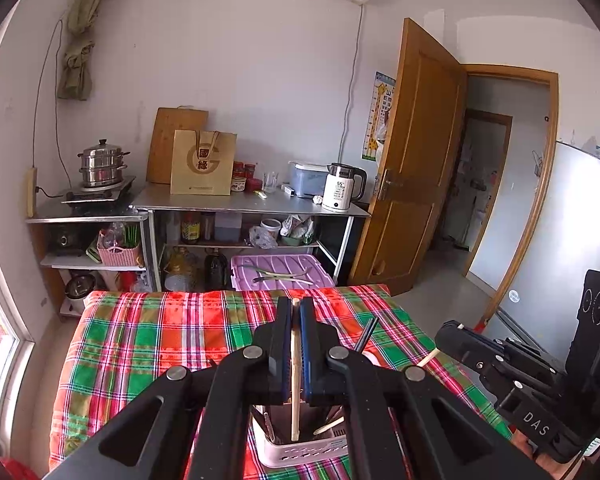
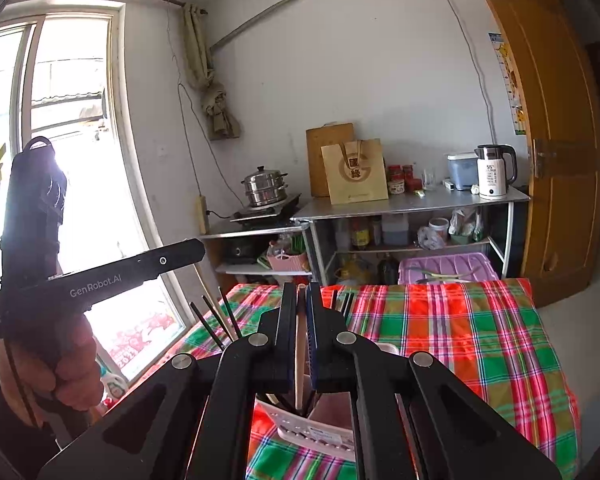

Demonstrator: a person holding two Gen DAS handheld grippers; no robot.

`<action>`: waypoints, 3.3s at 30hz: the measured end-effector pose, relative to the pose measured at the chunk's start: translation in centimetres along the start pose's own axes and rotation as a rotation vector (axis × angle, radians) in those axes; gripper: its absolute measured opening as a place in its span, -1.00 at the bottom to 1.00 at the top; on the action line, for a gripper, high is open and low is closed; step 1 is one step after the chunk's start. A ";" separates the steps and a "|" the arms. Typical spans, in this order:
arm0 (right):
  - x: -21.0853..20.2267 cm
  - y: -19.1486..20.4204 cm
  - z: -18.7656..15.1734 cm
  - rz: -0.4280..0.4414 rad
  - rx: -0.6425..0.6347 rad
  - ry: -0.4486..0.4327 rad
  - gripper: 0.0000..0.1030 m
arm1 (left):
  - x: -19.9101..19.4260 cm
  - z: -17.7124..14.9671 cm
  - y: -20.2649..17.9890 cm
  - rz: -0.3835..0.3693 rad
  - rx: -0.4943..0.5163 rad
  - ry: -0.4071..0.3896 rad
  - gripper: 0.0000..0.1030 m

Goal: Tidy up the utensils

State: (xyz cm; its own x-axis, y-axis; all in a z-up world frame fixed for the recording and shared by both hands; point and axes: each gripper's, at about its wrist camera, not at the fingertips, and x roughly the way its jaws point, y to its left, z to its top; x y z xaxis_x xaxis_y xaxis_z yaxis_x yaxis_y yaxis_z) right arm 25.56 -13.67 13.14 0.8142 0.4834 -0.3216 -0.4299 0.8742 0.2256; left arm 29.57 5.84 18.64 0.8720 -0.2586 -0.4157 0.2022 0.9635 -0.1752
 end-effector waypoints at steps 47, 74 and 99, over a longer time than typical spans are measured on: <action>-6.6 1.0 -6.5 -0.056 -0.025 0.072 -0.42 | -5.7 -9.3 -1.0 0.032 0.006 0.076 -0.60; -15.1 4.8 -19.8 -0.166 -0.054 0.127 -0.31 | -14.4 -25.6 -6.1 0.082 0.008 0.057 -0.55; -15.5 5.2 -19.7 -0.177 -0.077 0.114 -0.31 | -14.4 -26.4 -6.5 0.103 0.001 0.066 -0.55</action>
State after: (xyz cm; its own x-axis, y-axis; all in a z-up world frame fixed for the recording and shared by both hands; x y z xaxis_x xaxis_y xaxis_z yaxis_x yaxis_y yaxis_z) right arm 3.04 -15.71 1.13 0.8320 0.3202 -0.4531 -0.3162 0.9447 0.0870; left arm 3.96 1.48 2.24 0.8569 -0.1620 -0.4893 0.1136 0.9853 -0.1272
